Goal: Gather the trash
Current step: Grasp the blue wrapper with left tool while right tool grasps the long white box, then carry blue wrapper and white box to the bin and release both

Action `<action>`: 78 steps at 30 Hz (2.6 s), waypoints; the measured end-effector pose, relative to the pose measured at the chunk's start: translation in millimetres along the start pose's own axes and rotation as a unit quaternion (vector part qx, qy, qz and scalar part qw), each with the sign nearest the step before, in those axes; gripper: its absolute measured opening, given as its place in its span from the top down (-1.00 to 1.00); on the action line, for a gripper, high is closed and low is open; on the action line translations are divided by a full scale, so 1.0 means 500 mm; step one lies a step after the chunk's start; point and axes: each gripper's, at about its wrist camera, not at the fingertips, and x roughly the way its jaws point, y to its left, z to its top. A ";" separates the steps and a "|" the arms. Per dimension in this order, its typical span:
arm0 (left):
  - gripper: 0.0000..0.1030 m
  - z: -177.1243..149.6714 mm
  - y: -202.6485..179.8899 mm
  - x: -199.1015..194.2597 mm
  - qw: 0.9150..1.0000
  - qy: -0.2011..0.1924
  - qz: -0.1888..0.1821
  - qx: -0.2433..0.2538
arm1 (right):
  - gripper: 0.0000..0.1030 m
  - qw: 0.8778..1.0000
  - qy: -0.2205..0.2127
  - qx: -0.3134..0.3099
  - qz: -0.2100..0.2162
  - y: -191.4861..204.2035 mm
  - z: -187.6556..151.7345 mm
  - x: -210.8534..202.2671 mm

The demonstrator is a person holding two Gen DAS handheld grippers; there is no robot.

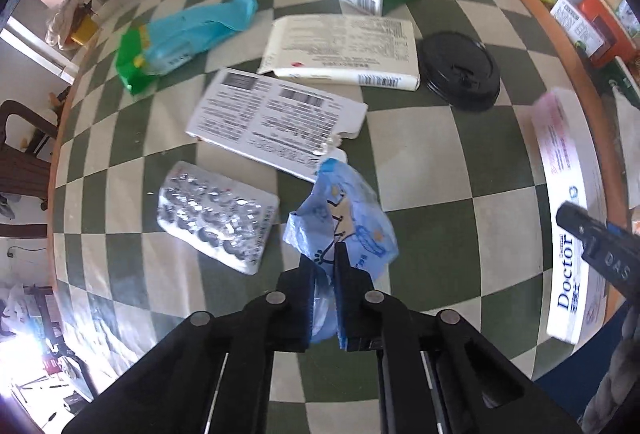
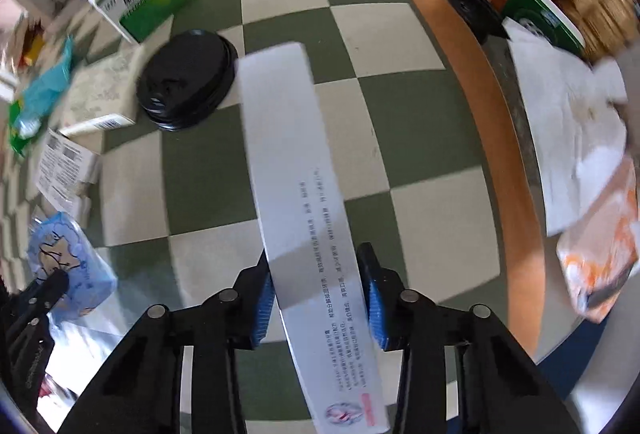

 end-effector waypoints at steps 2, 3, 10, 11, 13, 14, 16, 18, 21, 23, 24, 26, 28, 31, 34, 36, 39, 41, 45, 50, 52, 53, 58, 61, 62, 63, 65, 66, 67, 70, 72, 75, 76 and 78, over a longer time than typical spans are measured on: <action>0.91 -0.010 0.013 -0.018 1.000 -0.009 -0.003 -0.001 | 0.23 1.000 -0.008 0.016 0.013 -0.003 -0.019 -0.021; 0.91 0.002 0.009 -0.030 1.000 -0.013 -0.005 -0.002 | 0.24 1.000 -0.012 0.022 0.019 -0.004 -0.030 -0.032; 0.92 -0.090 0.107 -0.124 0.998 -0.052 -0.040 -0.008 | 0.24 0.996 -0.042 0.058 0.062 0.034 -0.184 -0.140; 0.92 -0.114 0.131 -0.140 0.997 -0.060 -0.049 -0.008 | 0.24 0.995 -0.045 0.058 0.067 0.041 -0.208 -0.153; 0.92 -0.162 0.169 -0.168 0.996 -0.073 -0.057 -0.004 | 0.24 0.994 -0.053 0.059 0.077 0.064 -0.262 -0.185; 0.92 -0.195 0.196 -0.184 0.995 -0.080 -0.063 -0.005 | 0.24 0.993 -0.059 0.058 0.080 0.078 -0.293 -0.202; 0.92 -0.253 0.241 -0.203 0.994 -0.082 -0.072 -0.006 | 0.24 0.992 -0.069 0.058 0.092 0.125 -0.376 -0.237; 0.92 -0.326 0.299 -0.213 0.993 -0.075 -0.086 -0.009 | 0.25 0.990 -0.075 0.056 0.101 0.155 -0.456 -0.267; 0.92 -0.426 0.371 -0.210 0.994 -0.050 -0.096 -0.013 | 0.24 0.988 -0.072 0.056 0.121 0.226 -0.592 -0.292; 0.92 -0.498 0.420 -0.194 0.995 -0.026 -0.095 -0.016 | 0.24 0.988 -0.059 0.053 0.135 0.266 -0.679 -0.294; 0.92 -0.526 0.438 -0.182 0.995 -0.013 -0.096 -0.018 | 0.24 0.987 -0.042 0.051 0.147 0.295 -0.736 -0.286; 0.92 -0.585 0.478 -0.137 0.995 0.025 -0.094 -0.028 | 0.24 0.986 -0.017 0.048 0.158 0.333 -0.803 -0.261; 0.91 -0.630 0.504 -0.085 0.994 0.058 -0.089 -0.038 | 0.24 0.985 0.016 0.041 0.164 0.371 -0.874 -0.219; 0.91 -0.683 0.539 0.012 0.989 0.103 -0.088 -0.066 | 0.24 0.980 0.073 0.049 0.179 0.411 -0.954 -0.131; 0.91 -0.716 0.556 0.131 0.983 0.136 -0.085 -0.092 | 0.24 0.975 0.120 0.045 0.180 0.452 -1.008 -0.015; 0.91 -0.732 0.562 0.232 0.978 0.158 -0.085 -0.108 | 0.24 0.973 0.144 0.039 0.176 0.476 -1.029 0.066; 0.88 -0.748 0.564 0.371 0.974 0.175 -0.083 -0.117 | 0.24 0.968 0.174 0.030 0.178 0.508 -1.045 0.197; 0.79 -0.754 0.564 0.445 0.972 0.184 -0.084 -0.117 | 0.24 0.966 0.190 0.024 0.176 0.530 -1.049 0.302; 0.77 -0.758 0.564 0.577 0.970 0.201 -0.079 -0.113 | 0.24 0.959 0.218 0.028 0.179 0.559 -1.051 0.490; 0.15 -0.773 0.591 0.678 0.969 0.207 -0.069 -0.112 | 0.22 0.955 0.240 0.019 0.174 0.592 -1.049 0.687; -0.43 -0.777 0.599 0.690 0.972 0.197 -0.060 -0.109 | 0.22 0.954 0.246 0.015 0.171 0.605 -1.052 0.745; -0.67 -0.779 0.604 0.696 0.974 0.194 -0.050 -0.107 | 0.22 0.956 0.244 0.014 0.161 0.610 -1.052 0.772; -1.00 -0.795 0.621 0.690 0.978 0.182 -0.027 -0.102 | -0.48 0.968 0.217 -0.005 0.123 0.618 -1.030 0.796; -1.00 -0.805 0.633 0.670 0.980 0.169 -0.014 -0.101 | -0.99 0.976 0.194 -0.016 0.094 0.616 -1.027 0.782; -1.00 -0.808 0.638 0.661 0.982 0.162 -0.010 -0.100 | -1.00 0.980 0.182 -0.021 0.080 0.615 -1.027 0.773; -1.00 -0.811 0.642 0.651 0.983 0.155 -0.003 -0.099 | -1.00 0.982 0.173 -0.025 0.068 0.613 -1.028 0.765; -1.00 -0.814 0.646 0.642 0.984 0.149 0.004 -0.098 | -1.00 0.986 0.154 -0.036 0.044 0.611 -1.028 0.747; -1.00 -0.816 0.648 0.631 0.984 0.146 0.009 -0.098 | -1.00 0.987 0.150 -0.040 0.037 0.612 -1.028 0.742; -1.00 -0.817 0.646 0.629 0.985 0.142 0.011 -0.096 | -1.00 0.988 0.144 -0.045 0.029 0.614 -1.028 0.733; -1.00 -0.824 0.644 0.599 0.987 0.132 0.016 -0.091 | -1.00 0.989 0.132 -0.062 0.017 0.621 -1.025 0.705; -1.00 -0.830 0.645 0.575 0.987 0.129 0.013 -0.093 | -1.00 0.990 0.127 -0.068 0.010 0.622 -1.032 0.675; -1.00 -0.837 0.638 0.532 0.987 0.125 0.008 -0.098 | -1.00 0.990 0.121 -0.068 0.010 0.624 -1.036 0.633; -1.00 -0.837 0.636 0.519 0.987 0.124 0.008 -0.098 | -1.00 0.990 0.120 -0.069 0.010 0.622 -1.038 0.617; -1.00 -0.841 0.638 0.483 0.988 0.119 0.004 -0.098 | -1.00 0.991 0.117 -0.070 0.011 0.623 -1.042 0.582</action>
